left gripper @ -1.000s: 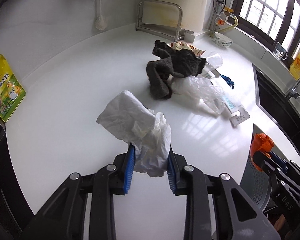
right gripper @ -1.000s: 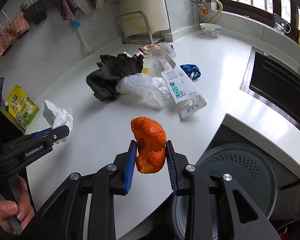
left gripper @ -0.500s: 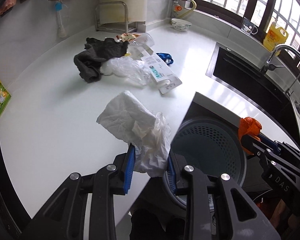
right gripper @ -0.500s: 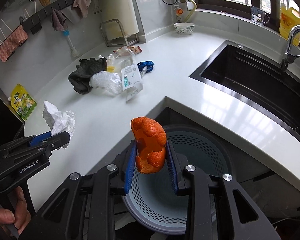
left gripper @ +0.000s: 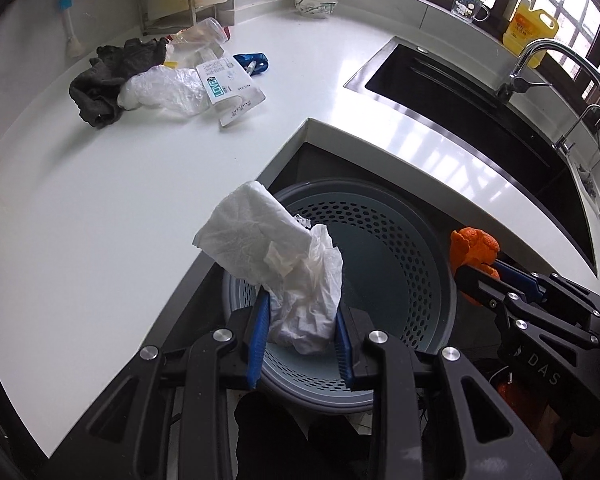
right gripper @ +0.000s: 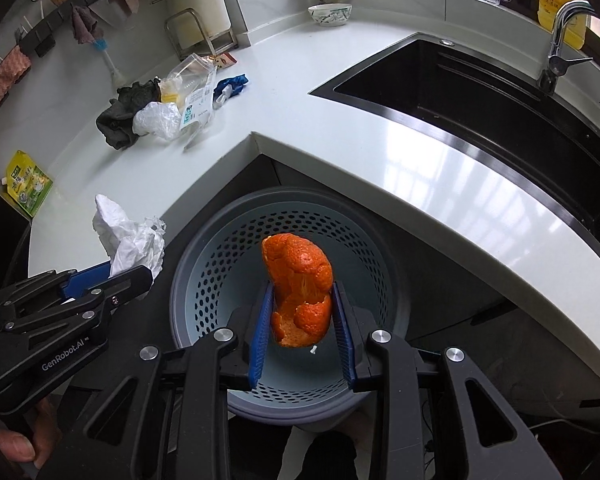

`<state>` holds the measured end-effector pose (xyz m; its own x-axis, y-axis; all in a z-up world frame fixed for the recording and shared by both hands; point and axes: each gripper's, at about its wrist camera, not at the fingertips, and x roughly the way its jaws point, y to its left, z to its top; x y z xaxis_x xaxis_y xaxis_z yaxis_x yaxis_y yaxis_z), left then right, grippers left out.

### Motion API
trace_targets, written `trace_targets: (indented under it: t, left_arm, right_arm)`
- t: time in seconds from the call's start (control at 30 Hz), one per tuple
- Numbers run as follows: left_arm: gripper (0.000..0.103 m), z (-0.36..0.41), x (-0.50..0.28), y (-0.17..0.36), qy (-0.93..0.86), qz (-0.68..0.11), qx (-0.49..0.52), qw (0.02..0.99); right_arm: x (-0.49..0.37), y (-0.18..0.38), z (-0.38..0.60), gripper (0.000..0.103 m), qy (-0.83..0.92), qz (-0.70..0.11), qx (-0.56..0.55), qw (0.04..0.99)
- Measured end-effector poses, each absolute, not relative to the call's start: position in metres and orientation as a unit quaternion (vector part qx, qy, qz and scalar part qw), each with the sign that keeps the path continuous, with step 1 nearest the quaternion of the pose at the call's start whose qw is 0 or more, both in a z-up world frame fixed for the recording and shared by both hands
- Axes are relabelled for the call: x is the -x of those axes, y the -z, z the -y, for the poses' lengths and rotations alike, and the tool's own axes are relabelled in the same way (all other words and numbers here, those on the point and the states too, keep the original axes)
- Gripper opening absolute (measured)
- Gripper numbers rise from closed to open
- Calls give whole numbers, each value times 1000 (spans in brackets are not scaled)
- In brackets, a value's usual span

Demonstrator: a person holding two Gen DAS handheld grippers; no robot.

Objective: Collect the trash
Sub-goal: 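Carry the orange peel and white tissue with both tools over the basket, then open both tools to drop the peel and tissue into the basket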

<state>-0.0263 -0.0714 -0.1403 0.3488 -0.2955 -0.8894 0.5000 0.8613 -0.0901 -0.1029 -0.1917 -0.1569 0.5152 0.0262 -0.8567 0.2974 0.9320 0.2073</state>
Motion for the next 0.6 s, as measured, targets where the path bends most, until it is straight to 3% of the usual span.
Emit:
trace_targets:
  t: [0.5,0.6]
  left_arm:
    - [31,81,22,172,221,-551,-96,799]
    - [38,81,23,171,212,-551,-97,802]
  right_arm:
    - [89,196,192,29,45,-542,-189,817]
    - [90,196,193,31,44,-542,-188,818]
